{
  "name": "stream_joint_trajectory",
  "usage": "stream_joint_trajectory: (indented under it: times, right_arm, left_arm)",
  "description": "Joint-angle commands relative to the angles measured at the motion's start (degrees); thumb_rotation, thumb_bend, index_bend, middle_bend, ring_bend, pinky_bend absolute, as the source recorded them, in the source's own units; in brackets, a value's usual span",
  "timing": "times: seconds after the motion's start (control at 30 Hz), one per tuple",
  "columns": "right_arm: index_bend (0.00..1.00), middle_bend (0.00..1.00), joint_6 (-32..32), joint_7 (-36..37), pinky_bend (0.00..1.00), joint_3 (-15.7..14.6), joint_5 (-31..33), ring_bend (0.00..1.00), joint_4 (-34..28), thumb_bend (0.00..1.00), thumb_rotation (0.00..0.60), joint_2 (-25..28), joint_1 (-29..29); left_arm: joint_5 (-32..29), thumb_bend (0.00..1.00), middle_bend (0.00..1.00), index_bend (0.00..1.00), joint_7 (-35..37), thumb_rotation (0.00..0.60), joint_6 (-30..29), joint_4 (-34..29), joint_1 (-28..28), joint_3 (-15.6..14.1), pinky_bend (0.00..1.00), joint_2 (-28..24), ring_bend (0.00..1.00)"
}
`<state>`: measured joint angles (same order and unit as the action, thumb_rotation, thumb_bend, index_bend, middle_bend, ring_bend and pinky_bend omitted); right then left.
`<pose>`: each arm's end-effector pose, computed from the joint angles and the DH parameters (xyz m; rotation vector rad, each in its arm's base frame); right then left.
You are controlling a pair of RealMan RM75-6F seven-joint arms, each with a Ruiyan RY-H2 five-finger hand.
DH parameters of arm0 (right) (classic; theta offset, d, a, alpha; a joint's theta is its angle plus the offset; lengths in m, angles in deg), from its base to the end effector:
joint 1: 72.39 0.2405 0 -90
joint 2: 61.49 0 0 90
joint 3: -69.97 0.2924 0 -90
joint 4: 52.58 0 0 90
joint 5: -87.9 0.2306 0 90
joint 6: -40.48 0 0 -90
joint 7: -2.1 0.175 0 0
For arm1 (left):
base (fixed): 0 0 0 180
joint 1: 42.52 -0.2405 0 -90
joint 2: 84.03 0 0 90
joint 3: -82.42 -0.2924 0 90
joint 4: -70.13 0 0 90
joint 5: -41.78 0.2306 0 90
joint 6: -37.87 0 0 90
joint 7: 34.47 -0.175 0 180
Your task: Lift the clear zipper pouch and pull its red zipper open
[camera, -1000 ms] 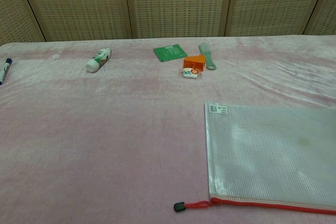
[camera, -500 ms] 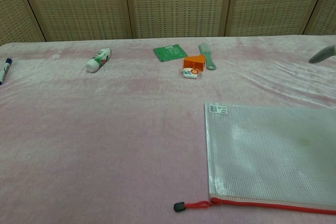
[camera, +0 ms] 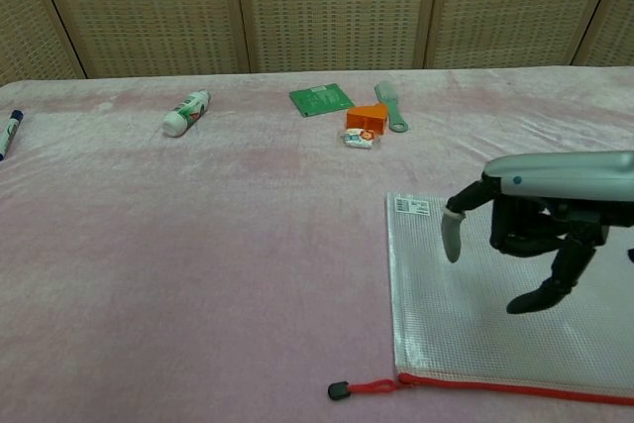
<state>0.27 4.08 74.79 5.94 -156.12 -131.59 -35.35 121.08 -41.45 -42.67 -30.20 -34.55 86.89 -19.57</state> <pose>-0.1760 -0.3102 -0.0102 2.2028 -1.2580 0.8722 -0.3270 0.2371 0.1373 -1.3678 -0.9870 -0.8809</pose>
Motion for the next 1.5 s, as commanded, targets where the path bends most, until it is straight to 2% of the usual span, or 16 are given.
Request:
stream_joint_trajectory:
  times: [0.03, 0.47, 0.9, 1.2, 1.5]
  right_arm:
    - [0.46, 1.00, 4.12, -4.34, 1.00, 0.77, 6.90, 0.97, -0.34, 0.38, 0.600, -5.53, 3.55]
    - [0.50, 1.00, 4.66, -16.56, 1.00, -0.93, 17.29, 0.97, 1.38, 0.47, 0.600, -14.90, 9.19]
    - [0.52, 1.00, 1.09, -26.06, 1.00, -2.70, 27.49, 0.97, 3.62, 0.48, 0.600, -22.18, 13.98]
    - [0.53, 1.00, -1.20, -28.42, 1.00, -3.85, 31.67, 0.97, 4.40, 0.50, 0.600, -23.39, 15.36]
    - [0.53, 1.00, -2.06, -28.16, 1.00, -4.87, 32.37, 0.97, 4.08, 0.52, 0.600, -22.34, 15.49]
  left_arm:
    - [-0.27, 0.00, 0.00, 0.00, -0.20, 0.600, 0.31, 0.16, 0.16, 0.01, 0.00, 0.18, 0.00]
    - [-1.17, 0.00, 0.00, 0.00, 0.23, 0.600, 0.94, 0.42, 0.50, 0.26, 0.00, 0.14, 0.00]
    - [-1.46, 0.00, 0.00, 0.00, 0.99, 0.600, 1.29, 0.50, 0.66, 0.30, 0.00, -0.23, 0.00]
    - [-1.81, 0.00, 0.00, 0.00, 1.59, 0.600, 1.75, 0.80, 0.85, 0.33, 0.00, -0.35, 0.00]
    - [-1.79, 0.00, 0.00, 0.00, 1.48, 0.600, 1.87, 0.77, 0.95, 0.21, 0.00, -0.35, 0.00]
